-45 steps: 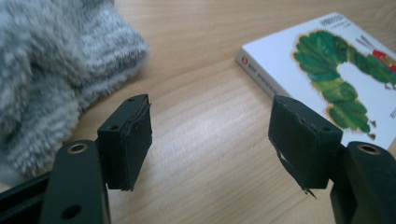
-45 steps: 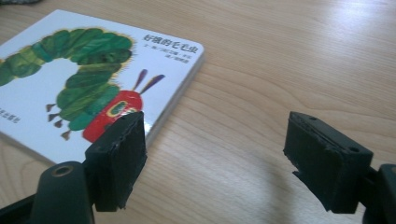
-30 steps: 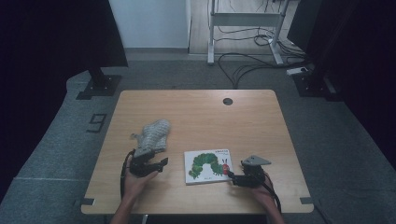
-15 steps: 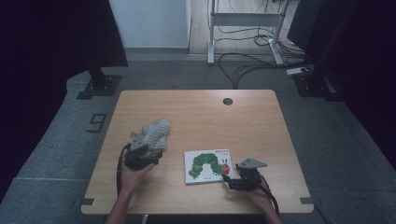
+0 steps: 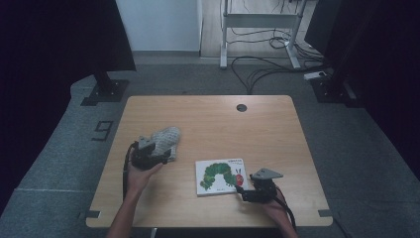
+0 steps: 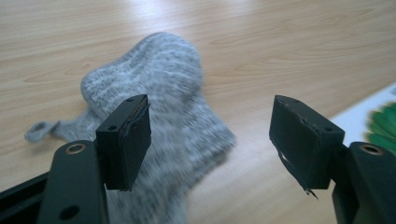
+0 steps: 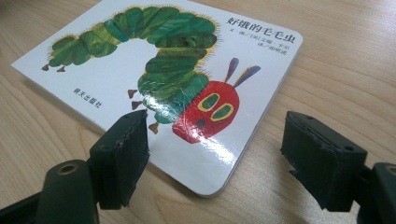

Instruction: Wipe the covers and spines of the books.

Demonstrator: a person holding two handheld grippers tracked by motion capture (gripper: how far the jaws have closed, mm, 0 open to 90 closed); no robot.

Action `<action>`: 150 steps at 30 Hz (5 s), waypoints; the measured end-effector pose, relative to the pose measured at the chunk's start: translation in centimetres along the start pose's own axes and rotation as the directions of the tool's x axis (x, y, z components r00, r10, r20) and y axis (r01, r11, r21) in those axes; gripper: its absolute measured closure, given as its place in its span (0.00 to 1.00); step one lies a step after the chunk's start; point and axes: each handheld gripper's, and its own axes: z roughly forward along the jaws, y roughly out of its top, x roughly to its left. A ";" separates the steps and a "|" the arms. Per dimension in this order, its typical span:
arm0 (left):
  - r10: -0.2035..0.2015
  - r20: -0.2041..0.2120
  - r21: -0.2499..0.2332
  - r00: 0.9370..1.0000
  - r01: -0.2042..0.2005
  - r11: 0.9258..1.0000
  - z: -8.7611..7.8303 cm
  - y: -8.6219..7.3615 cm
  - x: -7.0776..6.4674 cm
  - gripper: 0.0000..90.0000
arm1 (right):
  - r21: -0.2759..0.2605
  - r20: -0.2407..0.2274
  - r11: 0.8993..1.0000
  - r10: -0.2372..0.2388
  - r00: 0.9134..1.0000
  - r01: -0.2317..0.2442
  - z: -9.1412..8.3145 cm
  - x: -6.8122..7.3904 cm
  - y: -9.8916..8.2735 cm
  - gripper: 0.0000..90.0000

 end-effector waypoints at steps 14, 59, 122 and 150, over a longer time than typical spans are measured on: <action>-0.050 -0.080 0.161 0.996 0.062 0.985 6.4 -0.5 3.0 0.40 | 0.038 -0.015 0.998 -0.042 0.999 0.043 0.2 0.8 -0.1 0.24; 0.098 0.274 0.018 0.957 -0.107 0.994 2.6 0.3 -10.3 0.75 | 0.047 0.044 0.996 -0.072 0.996 0.070 0.5 3.2 -0.2 0.33; 0.200 0.338 0.158 0.920 -0.265 0.951 7.9 0.7 -19.6 0.74 | 0.052 0.040 0.995 -0.083 0.996 0.081 0.4 3.0 -0.3 0.30; 0.071 0.233 0.174 0.970 -0.114 0.978 5.3 0.1 -10.5 0.74 | 0.047 0.036 0.997 -0.062 0.997 0.060 0.4 2.7 -0.3 0.30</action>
